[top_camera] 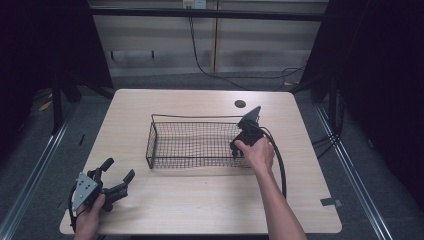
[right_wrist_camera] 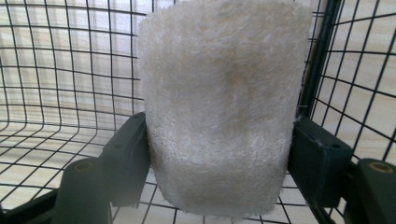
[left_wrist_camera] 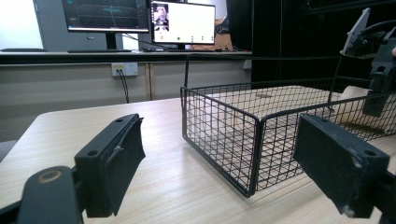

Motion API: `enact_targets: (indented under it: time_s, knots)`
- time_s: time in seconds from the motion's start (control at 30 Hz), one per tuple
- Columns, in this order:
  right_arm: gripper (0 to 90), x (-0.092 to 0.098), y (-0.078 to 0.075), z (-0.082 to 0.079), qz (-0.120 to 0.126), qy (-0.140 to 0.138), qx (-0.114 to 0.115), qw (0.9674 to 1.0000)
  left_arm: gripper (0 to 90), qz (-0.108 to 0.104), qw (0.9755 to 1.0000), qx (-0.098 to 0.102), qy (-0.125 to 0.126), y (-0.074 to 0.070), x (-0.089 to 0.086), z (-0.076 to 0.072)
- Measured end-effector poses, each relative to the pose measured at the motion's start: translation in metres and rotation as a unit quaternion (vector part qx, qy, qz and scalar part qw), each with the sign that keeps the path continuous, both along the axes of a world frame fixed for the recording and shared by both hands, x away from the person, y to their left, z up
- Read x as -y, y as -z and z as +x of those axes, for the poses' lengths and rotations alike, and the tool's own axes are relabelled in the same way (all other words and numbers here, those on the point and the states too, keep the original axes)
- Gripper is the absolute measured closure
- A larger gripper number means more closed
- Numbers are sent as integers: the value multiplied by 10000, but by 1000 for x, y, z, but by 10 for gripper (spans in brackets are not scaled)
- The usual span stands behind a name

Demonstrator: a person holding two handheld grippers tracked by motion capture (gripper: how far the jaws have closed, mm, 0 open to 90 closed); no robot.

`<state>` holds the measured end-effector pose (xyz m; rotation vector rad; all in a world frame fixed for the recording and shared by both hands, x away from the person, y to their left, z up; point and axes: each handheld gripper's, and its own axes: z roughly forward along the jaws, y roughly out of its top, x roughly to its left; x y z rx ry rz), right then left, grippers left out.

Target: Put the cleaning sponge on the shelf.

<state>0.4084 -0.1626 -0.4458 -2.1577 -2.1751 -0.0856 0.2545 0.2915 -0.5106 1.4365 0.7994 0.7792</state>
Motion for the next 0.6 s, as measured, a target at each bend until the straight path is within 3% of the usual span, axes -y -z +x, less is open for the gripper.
enact_targets:
  time_s: [0.4,0.6]
  knots:
    - [281,0,0,1,-98,42,-37,9999,157,0,10000,-1,2,0,0,0]
    - [206,0,-2,2,-59,4,4,10000,157,0,10000,0,2,0,0,0]
